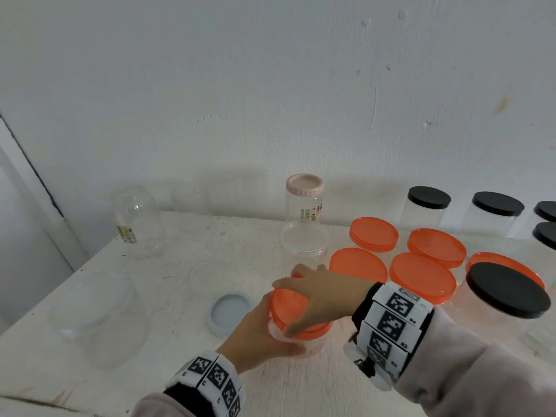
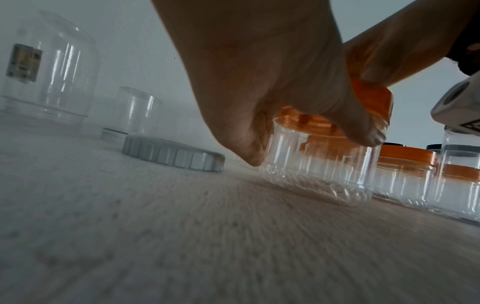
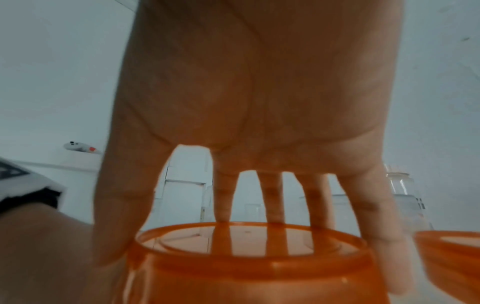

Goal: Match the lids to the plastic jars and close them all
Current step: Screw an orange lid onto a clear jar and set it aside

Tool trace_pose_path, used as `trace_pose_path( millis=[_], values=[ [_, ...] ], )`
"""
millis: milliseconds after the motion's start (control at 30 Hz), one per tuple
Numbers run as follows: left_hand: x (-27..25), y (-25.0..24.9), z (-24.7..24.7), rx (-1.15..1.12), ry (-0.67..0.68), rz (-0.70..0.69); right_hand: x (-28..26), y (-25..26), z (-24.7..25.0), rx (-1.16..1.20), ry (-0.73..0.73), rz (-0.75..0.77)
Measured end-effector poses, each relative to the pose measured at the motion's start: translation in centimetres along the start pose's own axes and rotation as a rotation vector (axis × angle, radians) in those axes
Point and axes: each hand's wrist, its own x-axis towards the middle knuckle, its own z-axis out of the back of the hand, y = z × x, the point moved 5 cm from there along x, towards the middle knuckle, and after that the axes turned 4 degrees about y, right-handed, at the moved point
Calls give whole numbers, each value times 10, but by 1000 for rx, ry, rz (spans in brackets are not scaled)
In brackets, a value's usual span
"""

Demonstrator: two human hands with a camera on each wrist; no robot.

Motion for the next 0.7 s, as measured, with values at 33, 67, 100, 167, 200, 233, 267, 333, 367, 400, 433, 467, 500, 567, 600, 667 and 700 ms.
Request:
trace_pose_path(
  millis=[33, 67, 100, 167, 200, 233, 267, 333, 367, 400, 433, 467, 500, 567, 600, 667, 700],
  values=[
    [0, 0, 0, -3, 0, -1, 1, 0, -1, -7, -24, -30],
    [-1, 0, 0, -2, 0, -3, 3, -1, -2, -13, -44, -60],
    [-1, -1, 0, -2, 1, -4, 4, 0, -2, -15, -54, -83],
    [-1, -2, 0, 1, 0, -4, 5, 0, -3, -16, -25, -106],
    [-1, -2, 0, 8, -2, -1, 4, 0, -3, -21, 9, -101],
    [-1, -2, 0, 15, -3, 3, 2, 1, -2, -23, 47, -82],
    [-1, -2, 0, 22, -3, 7, 0, 1, 0, -20, 79, -54],
    [0, -3, 0, 34, -3, 13, -3, 2, 3, -16, 108, -8],
    [0, -3, 0, 37, -7, 14, -4, 1, 4, -15, 106, 4],
    [0, -3, 0, 39, -11, 15, -4, -1, 4, -6, 93, 9],
    [0, -3, 0, 39, -13, 16, -3, -3, 4, 7, 70, 8],
    [0, -3, 0, 35, -12, 18, -3, -5, 3, 15, 42, -3],
    [0, -3, 0, 30, -9, 17, -2, -6, 2, 14, 12, -21],
    [-1, -3, -1, 21, 0, 13, 0, -6, 0, -13, -50, -74],
    [-1, -3, -1, 16, 4, 10, 1, -6, -1, -18, -69, -99],
    [-1, -3, -1, 16, 6, 8, 3, -6, -2, 6, -48, -122],
    [-1, -3, -1, 20, 5, 9, 3, -5, -2, 14, -11, -107]
  ],
)
